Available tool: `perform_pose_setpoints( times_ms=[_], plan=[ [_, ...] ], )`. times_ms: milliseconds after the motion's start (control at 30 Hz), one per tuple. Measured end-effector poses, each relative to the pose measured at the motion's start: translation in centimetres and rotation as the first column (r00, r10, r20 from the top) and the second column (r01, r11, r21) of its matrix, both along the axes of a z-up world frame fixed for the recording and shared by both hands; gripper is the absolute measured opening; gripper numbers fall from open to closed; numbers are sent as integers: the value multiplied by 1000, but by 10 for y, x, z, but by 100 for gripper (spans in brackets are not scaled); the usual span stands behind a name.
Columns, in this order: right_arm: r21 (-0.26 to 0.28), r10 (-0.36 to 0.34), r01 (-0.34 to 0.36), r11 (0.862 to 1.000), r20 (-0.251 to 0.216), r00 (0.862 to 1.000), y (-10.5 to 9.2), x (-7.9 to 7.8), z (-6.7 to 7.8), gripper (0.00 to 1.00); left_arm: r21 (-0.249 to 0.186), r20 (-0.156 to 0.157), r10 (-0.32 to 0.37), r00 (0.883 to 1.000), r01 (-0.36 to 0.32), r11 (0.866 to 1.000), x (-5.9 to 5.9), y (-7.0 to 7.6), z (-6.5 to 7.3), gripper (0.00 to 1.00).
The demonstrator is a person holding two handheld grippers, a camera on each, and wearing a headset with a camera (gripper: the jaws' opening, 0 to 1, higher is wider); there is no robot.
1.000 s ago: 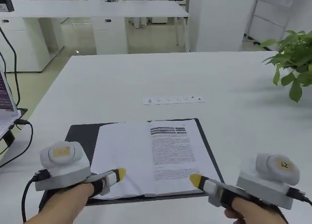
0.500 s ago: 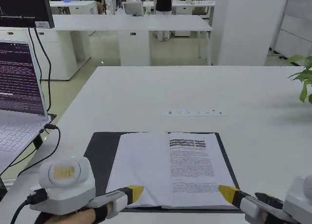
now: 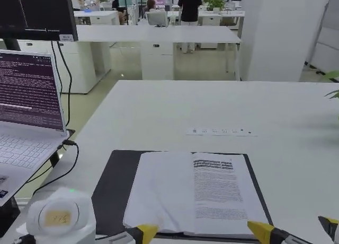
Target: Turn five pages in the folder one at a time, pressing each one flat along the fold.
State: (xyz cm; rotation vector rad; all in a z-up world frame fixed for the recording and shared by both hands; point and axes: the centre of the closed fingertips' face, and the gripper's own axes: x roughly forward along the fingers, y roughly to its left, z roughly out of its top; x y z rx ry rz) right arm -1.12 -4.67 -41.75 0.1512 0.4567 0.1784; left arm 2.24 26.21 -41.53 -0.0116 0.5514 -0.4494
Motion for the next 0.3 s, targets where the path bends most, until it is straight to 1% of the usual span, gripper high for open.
perform_pose_setpoints(
  times_ms=[67, 133, 200, 300],
  plan=[
    [-9, 6, -6, 1000, 1, 1000, 0, 1, 1, 100, 1, -1, 7, 1000, -7, 1000, -2, 2, -1, 99],
    [-10, 7, -7, 1000, 1, 1000, 0, 2, 3, 100, -3, -1, 12, 1000, -12, 1000, -4, 3, -1, 99],
    [-7, 7, -7, 1000, 2, 1000, 1, 3, 4, 100, 3, 2, 18, 1000, -18, 1000, -6, 4, -1, 99],
    [-13, 18, -18, 1000, -7, 1000, 4, 4, 3, 100, 26, 20, 6, 1000, -6, 1000, -8, 5, 1, 99]
  ],
)
